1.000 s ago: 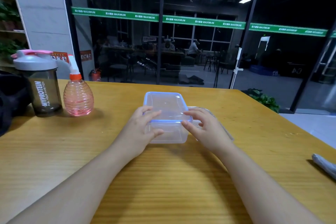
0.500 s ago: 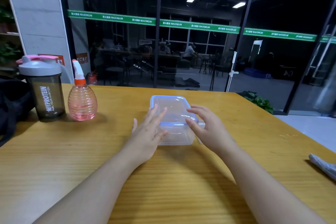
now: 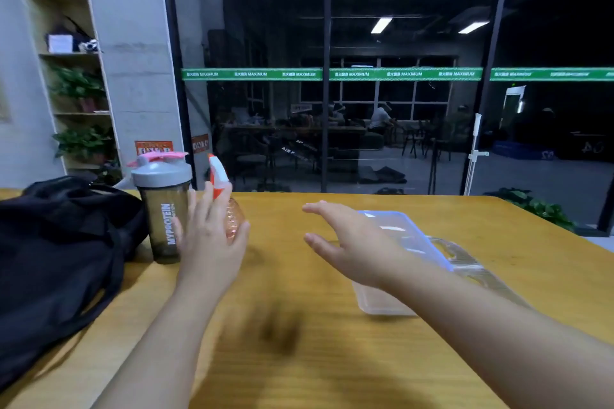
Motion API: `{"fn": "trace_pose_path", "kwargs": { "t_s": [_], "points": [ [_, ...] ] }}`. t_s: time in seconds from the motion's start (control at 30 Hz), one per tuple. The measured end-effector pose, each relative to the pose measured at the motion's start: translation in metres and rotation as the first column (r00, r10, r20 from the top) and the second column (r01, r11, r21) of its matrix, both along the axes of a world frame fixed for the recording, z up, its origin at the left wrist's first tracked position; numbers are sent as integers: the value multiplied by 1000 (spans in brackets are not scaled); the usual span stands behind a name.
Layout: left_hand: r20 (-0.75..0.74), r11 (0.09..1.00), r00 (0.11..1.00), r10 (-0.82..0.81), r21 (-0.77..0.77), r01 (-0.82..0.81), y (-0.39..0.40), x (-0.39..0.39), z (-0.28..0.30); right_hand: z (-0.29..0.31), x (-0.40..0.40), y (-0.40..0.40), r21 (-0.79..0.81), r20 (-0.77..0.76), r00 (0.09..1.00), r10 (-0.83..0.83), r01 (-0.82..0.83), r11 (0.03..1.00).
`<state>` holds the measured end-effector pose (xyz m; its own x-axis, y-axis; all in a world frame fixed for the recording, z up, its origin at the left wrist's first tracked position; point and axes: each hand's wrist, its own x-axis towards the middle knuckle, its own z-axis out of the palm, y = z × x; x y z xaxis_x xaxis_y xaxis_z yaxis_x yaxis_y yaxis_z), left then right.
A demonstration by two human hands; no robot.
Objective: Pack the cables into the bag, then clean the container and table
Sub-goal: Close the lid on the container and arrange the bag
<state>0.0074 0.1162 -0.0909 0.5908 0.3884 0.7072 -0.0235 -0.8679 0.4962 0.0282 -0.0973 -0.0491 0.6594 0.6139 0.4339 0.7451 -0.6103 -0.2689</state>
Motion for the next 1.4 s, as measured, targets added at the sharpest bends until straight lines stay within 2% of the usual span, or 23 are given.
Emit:
{"fn": "trace_pose_path", "kwargs": {
  "t_s": [0.1, 0.2, 0.27, 0.47, 0.57, 0.67, 0.83, 0.97, 1.07, 1.17, 1.27, 1.4],
  "points": [
    [-33, 982, 996, 79, -167, -84, 21, 3, -3, 0, 8, 28, -14, -45, 999, -24, 23, 1000],
    [-27, 922, 998, 62, -380, -68, 33, 6, -10, -6, 20, 55, -11, -84, 996, -44, 43, 999],
    [-12, 884, 999, 49, -466, -49, 41, 8, -14, -10, 25, 73, 16, -135, 990, -40, 43, 999],
    [-2, 874, 999, 51, -484, -46, 67, 17, -30, -11, 38, 121, 179, -285, 958, -32, 86, 980],
    [36, 836, 999, 32, -548, -7, 75, 23, -35, -6, 45, 136, 251, -330, 944, -2, 89, 964],
    [80, 812, 996, 37, -583, 16, 85, 29, -30, 2, 53, 150, 288, -399, 917, 21, 104, 952],
    [61, 832, 996, 61, -555, -17, 110, 40, -14, 3, 71, 179, 302, -541, 840, 49, 140, 943],
    [102, 855, 990, 100, -518, -33, 118, 49, -4, -16, 83, 204, 201, -487, 873, -15, 129, 971],
    [101, 817, 990, 103, -576, -27, 123, 57, -5, -20, 92, 216, 321, -451, 893, 2, 161, 933],
    [97, 793, 991, 87, -609, -10, 129, 62, -7, -20, 100, 222, 462, -459, 884, 88, 152, 874],
    [109, 816, 990, 84, -578, -6, 137, 67, -6, -22, 96, 223, 501, -446, 883, 148, 109, 859],
    [83, 793, 994, 71, -609, -6, 143, 72, -6, -21, 96, 221, 507, -412, 896, 163, 77, 859]
  ]
}}
